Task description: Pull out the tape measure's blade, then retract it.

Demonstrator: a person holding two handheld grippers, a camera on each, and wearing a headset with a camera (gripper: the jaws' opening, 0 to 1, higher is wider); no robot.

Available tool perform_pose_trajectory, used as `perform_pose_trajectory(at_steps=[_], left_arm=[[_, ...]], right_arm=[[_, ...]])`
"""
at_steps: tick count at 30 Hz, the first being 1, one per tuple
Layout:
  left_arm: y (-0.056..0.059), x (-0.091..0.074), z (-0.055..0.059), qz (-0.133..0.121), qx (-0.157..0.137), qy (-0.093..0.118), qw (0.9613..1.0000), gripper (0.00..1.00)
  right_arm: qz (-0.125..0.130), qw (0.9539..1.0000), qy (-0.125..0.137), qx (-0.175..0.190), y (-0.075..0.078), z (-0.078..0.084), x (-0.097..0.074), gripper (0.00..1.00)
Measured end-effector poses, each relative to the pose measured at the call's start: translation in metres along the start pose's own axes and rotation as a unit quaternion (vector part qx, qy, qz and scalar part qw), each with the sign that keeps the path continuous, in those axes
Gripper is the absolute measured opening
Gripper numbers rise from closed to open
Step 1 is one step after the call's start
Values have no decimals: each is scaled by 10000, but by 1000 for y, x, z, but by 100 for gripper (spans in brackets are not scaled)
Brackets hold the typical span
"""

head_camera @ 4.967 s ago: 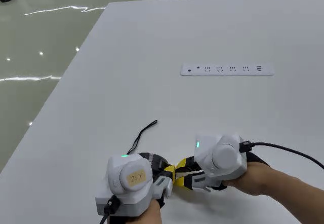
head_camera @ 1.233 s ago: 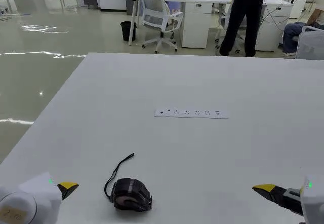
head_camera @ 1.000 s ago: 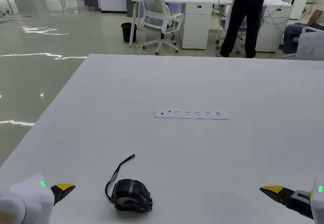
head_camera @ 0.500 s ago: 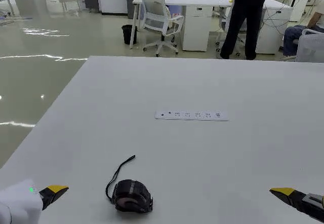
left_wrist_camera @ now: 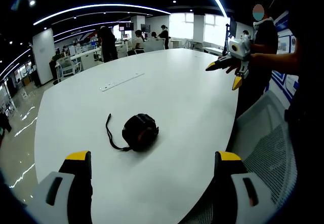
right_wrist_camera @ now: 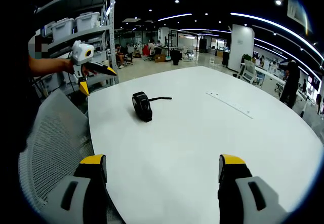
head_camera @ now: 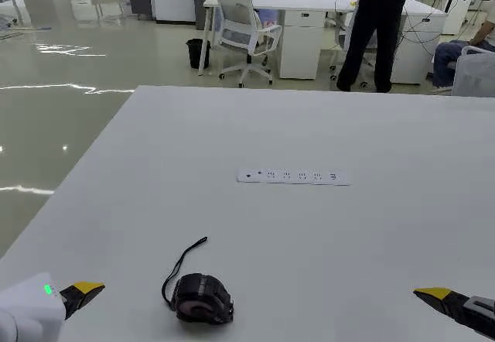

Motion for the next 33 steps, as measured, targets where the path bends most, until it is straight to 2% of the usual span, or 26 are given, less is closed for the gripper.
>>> perform_pose_trajectory(at_steps=[33], left_arm=[[6, 1, -1, 44, 44, 41, 10000, 99]], right_arm=[[3, 10000, -59, -34, -3, 2, -4, 94]])
Point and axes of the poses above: the centre of the closed fingertips' face, and the gripper's own axes: x roughly forward along the fingers, y roughly to its right, z roughly out of its underside, the point moved 4 cm from there along -x, roughly backward along the fingers, and after that the axes turned 12 degrees about -z, right-handed, at the moved point
